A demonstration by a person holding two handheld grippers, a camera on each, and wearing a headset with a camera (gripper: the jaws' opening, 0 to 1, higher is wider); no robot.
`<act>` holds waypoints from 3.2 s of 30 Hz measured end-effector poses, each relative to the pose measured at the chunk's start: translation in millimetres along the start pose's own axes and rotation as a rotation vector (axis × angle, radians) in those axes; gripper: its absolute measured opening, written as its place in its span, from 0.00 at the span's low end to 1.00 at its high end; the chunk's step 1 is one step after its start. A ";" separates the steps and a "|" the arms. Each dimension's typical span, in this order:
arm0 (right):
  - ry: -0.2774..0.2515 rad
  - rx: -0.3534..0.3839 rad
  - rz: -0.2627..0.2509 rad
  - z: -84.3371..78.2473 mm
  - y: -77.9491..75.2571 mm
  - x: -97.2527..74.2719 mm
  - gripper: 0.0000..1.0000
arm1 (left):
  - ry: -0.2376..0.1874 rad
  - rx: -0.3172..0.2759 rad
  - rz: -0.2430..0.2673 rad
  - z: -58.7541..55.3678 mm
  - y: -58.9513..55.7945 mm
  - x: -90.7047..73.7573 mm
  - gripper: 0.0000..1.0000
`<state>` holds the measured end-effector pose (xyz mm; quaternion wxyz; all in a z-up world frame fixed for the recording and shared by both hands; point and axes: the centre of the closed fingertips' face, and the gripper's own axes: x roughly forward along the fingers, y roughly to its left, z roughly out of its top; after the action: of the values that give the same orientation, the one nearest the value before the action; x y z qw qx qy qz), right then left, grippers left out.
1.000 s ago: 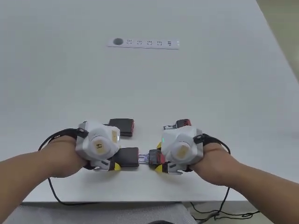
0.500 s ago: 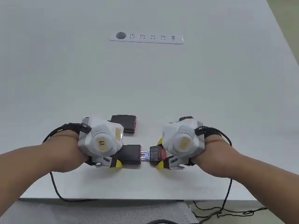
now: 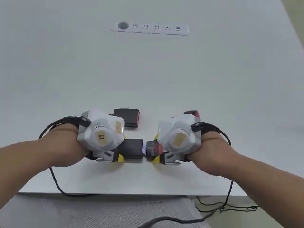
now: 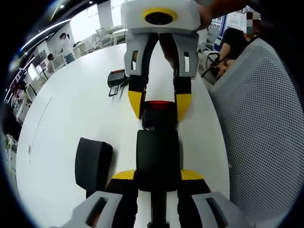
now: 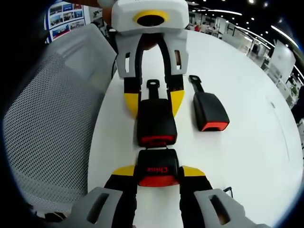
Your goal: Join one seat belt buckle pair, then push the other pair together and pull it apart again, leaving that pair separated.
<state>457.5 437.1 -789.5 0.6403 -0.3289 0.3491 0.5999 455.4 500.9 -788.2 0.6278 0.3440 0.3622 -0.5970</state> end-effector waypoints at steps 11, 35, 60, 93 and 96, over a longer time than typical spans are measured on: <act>0.004 -0.006 -0.005 7.0 6.1 3.4 0.30 | 0.002 -0.002 -0.003 -1.0 2.0 1.7 0.32; 0.007 -0.035 -0.012 -5.9 1.2 -1.1 0.31 | -0.018 -0.026 0.012 -1.3 1.1 0.1 0.32; 0.006 -0.016 -0.013 -2.5 -1.5 -0.3 0.32 | 0.003 -0.027 0.008 -2.7 1.5 -0.8 0.33; -0.067 -0.020 -0.008 24.1 2.6 -27.4 0.28 | -0.014 -0.054 0.081 29.2 21.1 -34.8 0.40; -0.058 -0.015 -0.022 18.3 -5.5 -32.9 0.28 | -0.020 -0.063 0.095 28.1 31.7 -35.3 0.40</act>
<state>462.8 434.4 -752.0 0.6541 -0.3202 0.3224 0.6048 487.4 495.9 -743.6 0.6694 0.3351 0.3577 -0.5583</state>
